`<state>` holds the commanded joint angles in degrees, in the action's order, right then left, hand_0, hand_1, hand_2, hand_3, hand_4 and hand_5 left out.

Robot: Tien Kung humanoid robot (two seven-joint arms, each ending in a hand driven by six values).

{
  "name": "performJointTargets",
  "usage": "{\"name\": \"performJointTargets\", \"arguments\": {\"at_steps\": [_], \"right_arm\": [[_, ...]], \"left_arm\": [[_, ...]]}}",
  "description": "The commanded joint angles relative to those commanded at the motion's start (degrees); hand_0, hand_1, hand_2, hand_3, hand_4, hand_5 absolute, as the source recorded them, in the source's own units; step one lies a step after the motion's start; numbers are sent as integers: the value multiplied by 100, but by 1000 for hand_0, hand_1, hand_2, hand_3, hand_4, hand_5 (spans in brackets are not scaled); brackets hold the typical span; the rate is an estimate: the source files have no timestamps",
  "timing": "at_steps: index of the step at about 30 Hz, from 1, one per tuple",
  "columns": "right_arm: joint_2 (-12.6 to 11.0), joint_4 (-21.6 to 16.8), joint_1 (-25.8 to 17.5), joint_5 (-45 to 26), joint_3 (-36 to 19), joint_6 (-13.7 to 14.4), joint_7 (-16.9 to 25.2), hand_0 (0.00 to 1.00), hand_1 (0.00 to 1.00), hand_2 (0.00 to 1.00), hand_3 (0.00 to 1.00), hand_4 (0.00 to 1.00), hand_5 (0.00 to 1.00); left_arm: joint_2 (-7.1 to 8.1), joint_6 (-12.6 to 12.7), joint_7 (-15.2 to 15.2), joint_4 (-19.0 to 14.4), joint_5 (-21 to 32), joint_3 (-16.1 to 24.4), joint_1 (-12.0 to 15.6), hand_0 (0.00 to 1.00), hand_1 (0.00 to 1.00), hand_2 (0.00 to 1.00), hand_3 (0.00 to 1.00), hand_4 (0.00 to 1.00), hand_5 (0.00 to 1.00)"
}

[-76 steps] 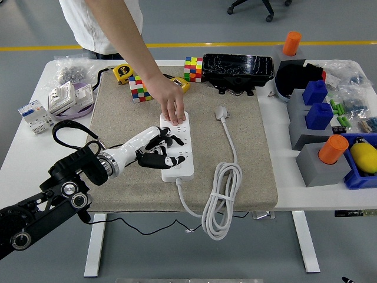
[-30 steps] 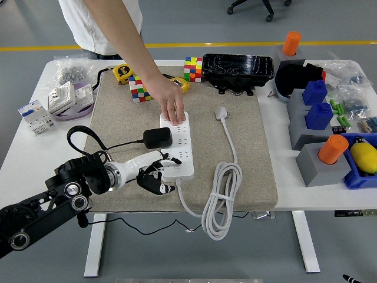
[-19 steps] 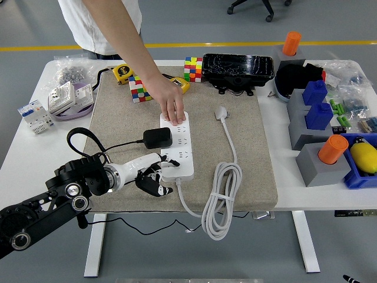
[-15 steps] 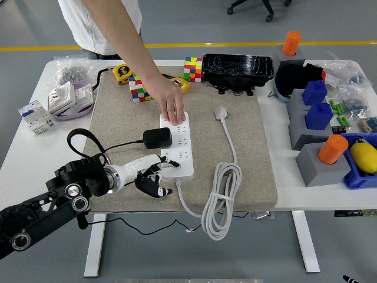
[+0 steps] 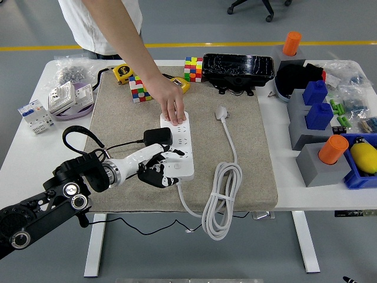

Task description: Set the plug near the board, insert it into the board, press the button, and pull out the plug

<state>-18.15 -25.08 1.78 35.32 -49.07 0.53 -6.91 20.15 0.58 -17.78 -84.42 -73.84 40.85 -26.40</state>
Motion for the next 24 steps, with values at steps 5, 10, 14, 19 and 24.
{"name": "performJointTargets", "arguments": {"at_steps": [5, 10, 14, 19, 24], "right_arm": [[15, -8, -10, -2, -5, 0, 1, 675, 684, 690, 594, 931, 526], [29, -2, -23, -5, -27, 2, 2, 675, 684, 690, 594, 931, 526], [34, 1, -28, -10, -36, -1, 0, 676, 684, 690, 594, 931, 526], [34, 5, -28, -19, -41, -3, 0, 676, 684, 689, 594, 931, 525], [38, 6, -30, -24, -36, -5, 1, 676, 684, 690, 593, 931, 524]], "left_arm": [[-75, 1023, 1048, 337, 74, 0, -44, 240, 219, 374, 536, 820, 285], [-218, 1690, 1481, 691, -192, 8, -155, 240, 219, 374, 536, 820, 285], [-326, 1959, 1592, 969, -513, -14, -242, 406, 539, 526, 541, 840, 281], [-450, 1949, 1494, 1425, -1038, -143, -399, 705, 753, 737, 645, 873, 279], [-520, 1796, 1278, 1695, -1308, -291, -505, 807, 821, 821, 812, 950, 312]]}}
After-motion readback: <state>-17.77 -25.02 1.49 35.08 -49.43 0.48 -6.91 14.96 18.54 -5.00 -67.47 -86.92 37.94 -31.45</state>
